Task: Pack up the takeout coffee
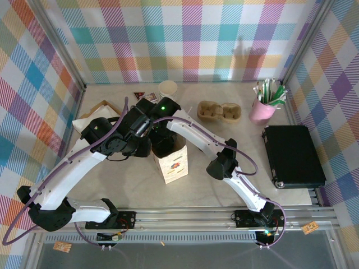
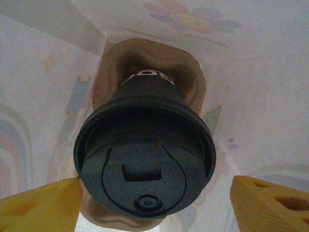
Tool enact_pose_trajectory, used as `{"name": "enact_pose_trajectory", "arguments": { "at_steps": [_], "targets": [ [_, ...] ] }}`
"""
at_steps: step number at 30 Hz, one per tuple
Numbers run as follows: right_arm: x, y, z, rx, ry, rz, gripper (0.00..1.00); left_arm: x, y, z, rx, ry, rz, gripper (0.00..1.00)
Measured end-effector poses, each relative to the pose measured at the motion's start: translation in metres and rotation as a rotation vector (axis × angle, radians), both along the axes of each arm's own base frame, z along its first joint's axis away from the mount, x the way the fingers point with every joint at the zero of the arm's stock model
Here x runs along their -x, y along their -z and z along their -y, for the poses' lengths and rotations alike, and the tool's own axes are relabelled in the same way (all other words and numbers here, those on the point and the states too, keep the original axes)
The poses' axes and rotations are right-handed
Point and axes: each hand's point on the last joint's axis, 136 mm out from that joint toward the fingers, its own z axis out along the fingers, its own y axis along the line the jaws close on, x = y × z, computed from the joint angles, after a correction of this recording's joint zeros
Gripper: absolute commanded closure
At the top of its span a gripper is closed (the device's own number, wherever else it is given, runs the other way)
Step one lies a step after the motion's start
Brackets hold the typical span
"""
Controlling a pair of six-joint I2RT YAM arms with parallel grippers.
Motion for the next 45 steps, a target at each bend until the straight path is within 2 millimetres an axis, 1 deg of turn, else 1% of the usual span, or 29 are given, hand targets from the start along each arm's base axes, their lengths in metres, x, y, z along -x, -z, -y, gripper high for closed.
{"name": "enact_pose_trajectory", "arguments": {
  "at_steps": [4, 9, 16, 19, 23, 29, 33, 37, 40, 42, 45],
  "targets": [
    [-0.002, -0.008, -0.002, -0.026, 0.004, 0.018, 0.17, -0.003, -0.002, 0.001, 0.006, 0.002, 0.015, 0.71],
    [-0.007, -0.032, -0.003, -0.082, 0.010, 0.074, 0.17, -0.004, -0.006, 0.003, 0.016, 0.018, 0.037, 0.71],
    [-0.010, -0.048, -0.004, -0.119, 0.016, 0.114, 0.21, -0.007, -0.012, 0.005, 0.032, 0.029, 0.061, 0.71],
    [-0.012, -0.058, -0.006, -0.152, 0.019, 0.135, 0.22, -0.007, -0.015, 0.006, 0.035, 0.040, 0.072, 0.70],
    [-0.016, -0.076, -0.008, -0.200, 0.023, 0.181, 0.23, -0.011, -0.026, 0.008, 0.053, 0.047, 0.107, 0.69],
    [-0.021, -0.096, -0.010, -0.248, 0.029, 0.235, 0.25, -0.016, -0.041, 0.007, 0.064, 0.049, 0.159, 0.68],
    [-0.023, -0.106, -0.010, -0.272, 0.032, 0.264, 0.25, -0.019, -0.049, 0.007, 0.071, 0.045, 0.186, 0.66],
    [-0.025, -0.115, -0.010, -0.288, 0.034, 0.290, 0.23, -0.018, -0.052, 0.006, 0.073, 0.055, 0.198, 0.60],
    [-0.028, -0.119, -0.010, -0.288, 0.034, 0.313, 0.23, -0.019, -0.056, 0.006, 0.077, 0.060, 0.213, 0.58],
    [-0.030, -0.122, -0.009, -0.287, 0.032, 0.331, 0.23, -0.021, -0.062, 0.007, 0.086, 0.059, 0.232, 0.58],
    [-0.033, -0.130, -0.008, -0.298, 0.032, 0.358, 0.23, -0.025, -0.079, 0.007, 0.112, 0.055, 0.282, 0.57]
  ]
}}
